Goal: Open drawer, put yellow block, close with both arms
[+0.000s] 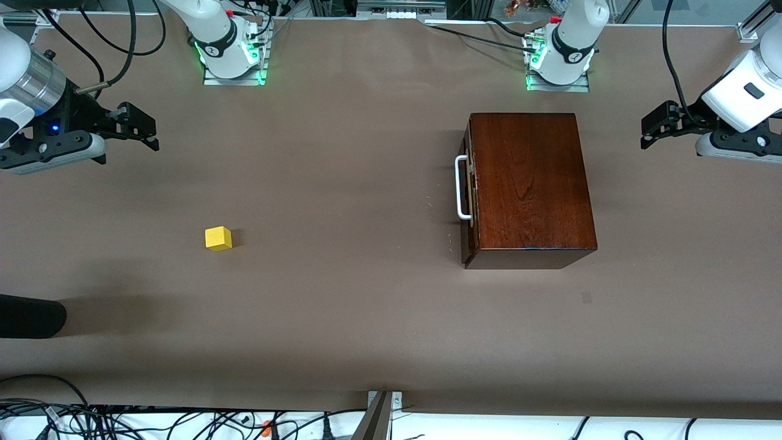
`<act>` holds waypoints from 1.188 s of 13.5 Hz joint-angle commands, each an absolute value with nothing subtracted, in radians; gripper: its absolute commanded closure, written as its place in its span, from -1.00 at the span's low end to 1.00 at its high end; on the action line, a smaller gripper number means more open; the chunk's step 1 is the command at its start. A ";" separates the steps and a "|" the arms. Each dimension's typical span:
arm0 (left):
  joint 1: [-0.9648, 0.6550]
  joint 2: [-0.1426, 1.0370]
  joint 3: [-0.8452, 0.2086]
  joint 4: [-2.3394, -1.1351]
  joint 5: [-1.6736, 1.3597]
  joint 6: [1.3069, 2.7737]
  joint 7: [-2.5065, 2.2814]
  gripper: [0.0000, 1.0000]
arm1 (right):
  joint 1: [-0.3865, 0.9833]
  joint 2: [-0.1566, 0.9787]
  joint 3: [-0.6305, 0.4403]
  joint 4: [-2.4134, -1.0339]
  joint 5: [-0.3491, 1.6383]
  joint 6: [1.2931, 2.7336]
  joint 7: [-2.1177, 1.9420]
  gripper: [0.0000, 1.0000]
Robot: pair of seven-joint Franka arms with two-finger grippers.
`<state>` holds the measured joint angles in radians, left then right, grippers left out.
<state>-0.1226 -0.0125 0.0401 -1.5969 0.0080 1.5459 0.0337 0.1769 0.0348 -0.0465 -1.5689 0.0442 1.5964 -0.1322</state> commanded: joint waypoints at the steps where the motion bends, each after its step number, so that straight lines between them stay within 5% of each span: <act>1: -0.121 -0.020 0.040 -1.603 -0.008 1.558 0.032 -1.00 | 0.179 0.044 -0.048 -1.543 0.038 1.583 -0.135 -1.00; 10: -0.140 -0.005 0.025 -1.594 -0.015 1.563 -0.013 -1.00 | 0.178 0.048 -0.049 -1.543 -0.021 1.595 -0.135 -1.00; 16: -0.144 0.069 -0.260 -1.589 0.005 1.641 -0.438 -1.00 | 0.178 0.057 -0.051 -1.543 -0.011 1.597 -0.133 -1.00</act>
